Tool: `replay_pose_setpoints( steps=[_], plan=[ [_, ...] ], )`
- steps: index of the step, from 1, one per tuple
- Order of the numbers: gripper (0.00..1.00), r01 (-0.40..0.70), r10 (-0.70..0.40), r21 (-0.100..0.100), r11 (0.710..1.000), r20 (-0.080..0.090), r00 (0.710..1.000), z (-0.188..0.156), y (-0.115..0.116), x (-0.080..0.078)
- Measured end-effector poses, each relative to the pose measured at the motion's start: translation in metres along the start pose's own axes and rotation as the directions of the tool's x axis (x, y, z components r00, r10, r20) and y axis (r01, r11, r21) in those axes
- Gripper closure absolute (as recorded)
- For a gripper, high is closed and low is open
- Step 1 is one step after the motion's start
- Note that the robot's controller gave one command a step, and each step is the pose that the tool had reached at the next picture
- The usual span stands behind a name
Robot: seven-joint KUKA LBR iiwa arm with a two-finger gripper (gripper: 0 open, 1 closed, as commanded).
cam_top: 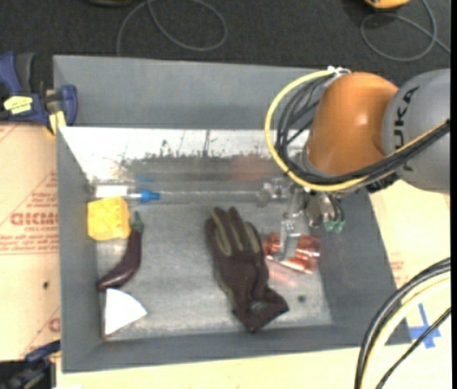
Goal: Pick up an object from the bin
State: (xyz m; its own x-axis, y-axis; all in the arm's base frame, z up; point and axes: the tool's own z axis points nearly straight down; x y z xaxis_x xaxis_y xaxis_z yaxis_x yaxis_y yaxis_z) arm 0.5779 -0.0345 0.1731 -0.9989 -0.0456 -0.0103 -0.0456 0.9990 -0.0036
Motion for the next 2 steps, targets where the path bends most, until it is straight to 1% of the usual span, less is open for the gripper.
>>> replay_pose_setpoints(
  steps=[1,2],
  plan=[
    [0.0,-0.035,0.035,-0.004,0.999,-0.009,0.999,0.03,0.008,-0.001],
    [1.0,-0.22,0.22,0.0,0.975,0.007,0.975,0.095,0.048,-0.066]
  ],
)
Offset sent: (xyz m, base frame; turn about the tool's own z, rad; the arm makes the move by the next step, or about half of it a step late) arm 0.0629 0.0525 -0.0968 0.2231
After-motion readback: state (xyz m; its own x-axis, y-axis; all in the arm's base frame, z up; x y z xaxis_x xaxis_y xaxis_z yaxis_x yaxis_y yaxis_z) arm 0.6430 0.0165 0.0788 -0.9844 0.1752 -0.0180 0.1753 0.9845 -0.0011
